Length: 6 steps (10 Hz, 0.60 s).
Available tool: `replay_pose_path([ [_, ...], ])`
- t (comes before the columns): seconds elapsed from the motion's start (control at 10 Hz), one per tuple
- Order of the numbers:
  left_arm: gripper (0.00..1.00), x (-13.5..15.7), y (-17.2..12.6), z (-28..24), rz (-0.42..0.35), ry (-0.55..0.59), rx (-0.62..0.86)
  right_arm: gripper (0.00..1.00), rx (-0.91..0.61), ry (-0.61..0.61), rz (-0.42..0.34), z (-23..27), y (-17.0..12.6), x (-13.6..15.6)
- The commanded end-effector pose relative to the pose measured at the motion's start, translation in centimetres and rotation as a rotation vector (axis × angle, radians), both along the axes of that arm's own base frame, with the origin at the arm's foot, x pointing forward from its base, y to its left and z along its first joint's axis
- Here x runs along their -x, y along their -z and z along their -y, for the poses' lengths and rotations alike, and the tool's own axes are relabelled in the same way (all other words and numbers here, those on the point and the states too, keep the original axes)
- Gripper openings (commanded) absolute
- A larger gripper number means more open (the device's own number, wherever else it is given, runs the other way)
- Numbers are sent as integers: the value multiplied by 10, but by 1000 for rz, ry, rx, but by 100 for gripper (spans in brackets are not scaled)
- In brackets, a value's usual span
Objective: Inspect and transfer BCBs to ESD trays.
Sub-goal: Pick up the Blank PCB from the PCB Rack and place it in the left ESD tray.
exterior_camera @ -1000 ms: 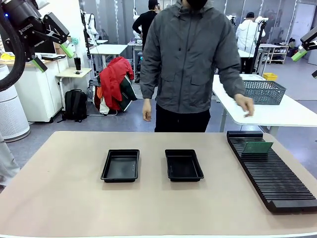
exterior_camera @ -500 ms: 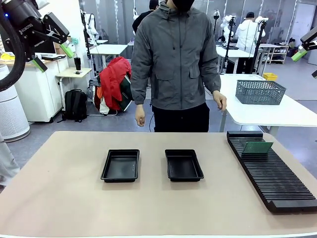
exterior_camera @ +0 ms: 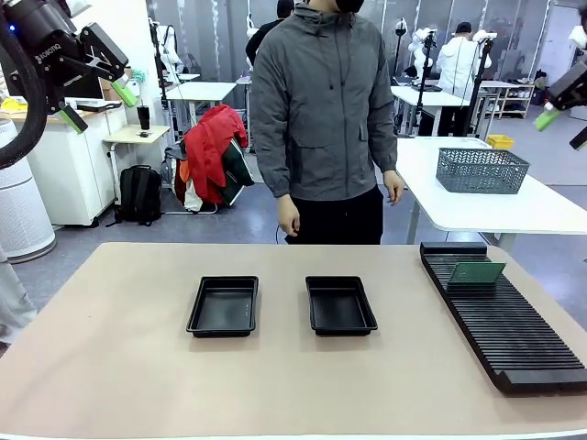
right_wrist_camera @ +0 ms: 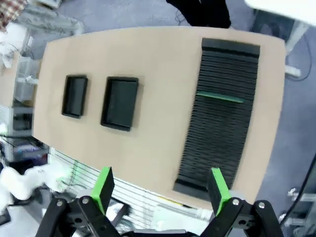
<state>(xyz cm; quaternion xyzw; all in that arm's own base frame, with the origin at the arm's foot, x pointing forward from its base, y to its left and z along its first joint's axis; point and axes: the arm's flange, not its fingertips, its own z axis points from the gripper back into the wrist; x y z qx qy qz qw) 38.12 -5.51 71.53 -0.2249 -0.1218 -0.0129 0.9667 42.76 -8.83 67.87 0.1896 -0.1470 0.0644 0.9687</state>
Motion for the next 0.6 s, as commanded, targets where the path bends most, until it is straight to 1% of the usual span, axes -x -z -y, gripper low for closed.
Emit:
replay_pose_path([
  [0.0, 100, 0, -1, 0, 6, 2, -1, 100, 141, -132, 97, -6, 23, -8],
  [0.5, 100, 0, -1, 0, 6, 2, -1, 100, 445, -629, 212, -23, 75, -34],
])
